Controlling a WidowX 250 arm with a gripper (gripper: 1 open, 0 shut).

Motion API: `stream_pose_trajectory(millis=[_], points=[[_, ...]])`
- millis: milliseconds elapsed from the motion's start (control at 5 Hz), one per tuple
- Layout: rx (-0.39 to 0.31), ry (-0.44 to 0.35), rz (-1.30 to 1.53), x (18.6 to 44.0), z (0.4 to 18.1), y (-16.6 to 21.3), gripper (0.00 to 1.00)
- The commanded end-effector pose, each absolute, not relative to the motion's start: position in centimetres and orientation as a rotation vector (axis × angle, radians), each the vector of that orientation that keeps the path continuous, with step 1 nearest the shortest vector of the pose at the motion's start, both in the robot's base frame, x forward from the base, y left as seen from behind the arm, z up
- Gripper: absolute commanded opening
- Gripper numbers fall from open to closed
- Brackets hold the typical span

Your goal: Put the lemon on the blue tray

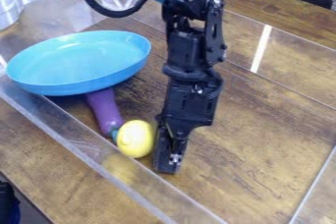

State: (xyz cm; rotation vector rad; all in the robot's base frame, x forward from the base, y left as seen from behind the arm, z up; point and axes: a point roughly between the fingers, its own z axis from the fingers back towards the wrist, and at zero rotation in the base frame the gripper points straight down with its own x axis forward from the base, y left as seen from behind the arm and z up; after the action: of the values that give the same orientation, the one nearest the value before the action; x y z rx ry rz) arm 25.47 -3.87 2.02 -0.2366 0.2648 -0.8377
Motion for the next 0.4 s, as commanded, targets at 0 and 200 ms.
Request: stream_pose_trajectory(millis=[0,200], points=[[-0.212,0.197,-0.785,25.91,3.48,-3.41,0.00],[-0.198,0.199,-0.805,25.95,4.13,-3.47,0.00]])
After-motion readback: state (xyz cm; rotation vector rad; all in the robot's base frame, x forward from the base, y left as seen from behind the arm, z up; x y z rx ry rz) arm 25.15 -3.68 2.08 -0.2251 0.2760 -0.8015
